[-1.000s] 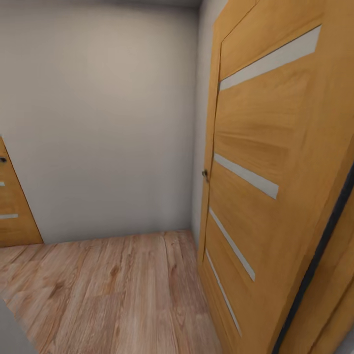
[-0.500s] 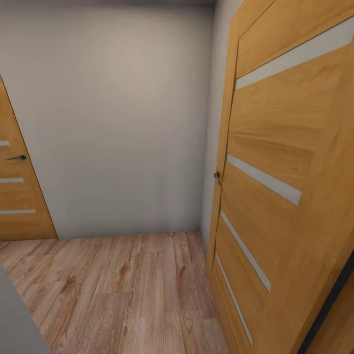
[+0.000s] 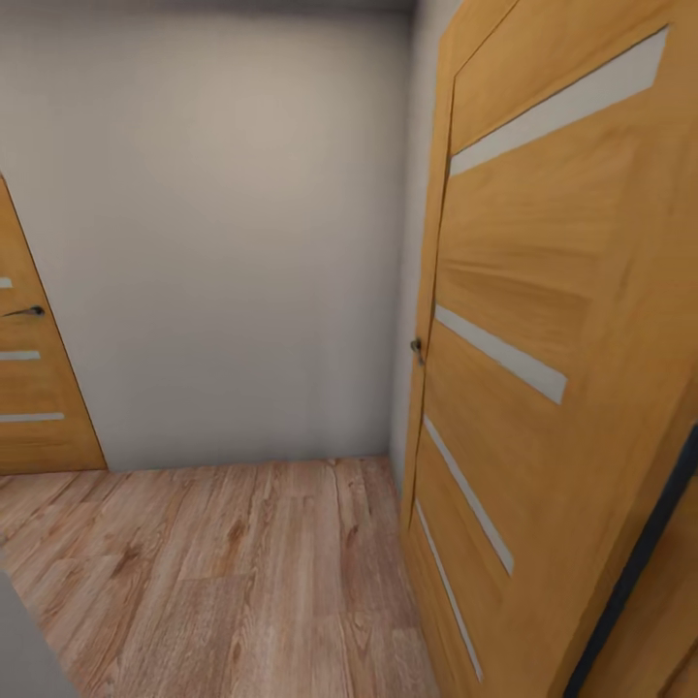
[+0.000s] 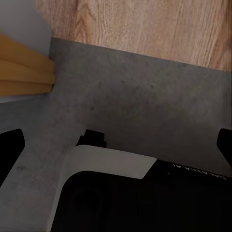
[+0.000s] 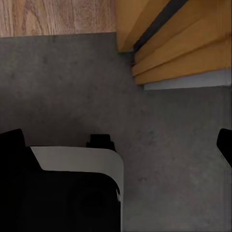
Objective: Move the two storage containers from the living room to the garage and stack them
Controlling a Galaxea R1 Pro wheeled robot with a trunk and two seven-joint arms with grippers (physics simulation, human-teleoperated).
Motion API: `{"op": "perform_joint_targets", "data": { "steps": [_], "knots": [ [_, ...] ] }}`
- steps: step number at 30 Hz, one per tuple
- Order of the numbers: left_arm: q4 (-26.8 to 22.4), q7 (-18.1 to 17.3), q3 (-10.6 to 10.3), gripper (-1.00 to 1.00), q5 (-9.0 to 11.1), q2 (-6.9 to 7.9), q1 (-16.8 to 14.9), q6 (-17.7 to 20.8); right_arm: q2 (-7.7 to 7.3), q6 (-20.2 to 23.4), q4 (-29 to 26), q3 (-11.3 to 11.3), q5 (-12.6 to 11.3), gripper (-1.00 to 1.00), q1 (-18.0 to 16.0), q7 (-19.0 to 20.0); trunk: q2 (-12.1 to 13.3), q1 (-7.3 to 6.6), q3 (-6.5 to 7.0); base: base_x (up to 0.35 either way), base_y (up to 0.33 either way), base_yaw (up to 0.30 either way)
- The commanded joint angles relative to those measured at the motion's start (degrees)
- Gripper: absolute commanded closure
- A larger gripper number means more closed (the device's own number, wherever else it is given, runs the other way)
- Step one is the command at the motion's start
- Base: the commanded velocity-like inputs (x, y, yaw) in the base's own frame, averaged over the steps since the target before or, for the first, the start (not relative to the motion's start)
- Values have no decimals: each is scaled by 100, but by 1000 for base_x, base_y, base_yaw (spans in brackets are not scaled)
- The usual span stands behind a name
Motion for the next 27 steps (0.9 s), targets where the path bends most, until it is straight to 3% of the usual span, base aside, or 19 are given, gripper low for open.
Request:
{"op": "perform_joint_targets", "data": {
  "steps": [1,13,27],
  "knots": [
    [6,5,41,-100,-1,-1,-5,-20,2,-31,18,46,-26,-100,-8,-10,-4,0,-7,0,-276,0],
    [6,5,41,-100,-3,-1,-5,-19,1,-36,18,46,-28,-100,-8,-10,-4,0,-7,0,-103,3],
    [6,5,46,-100,-1,8,-5,-17,-6,-39,18,46,-2,-100,-8,-11,-4,0,-7,0,-1,146]
  ]
}}
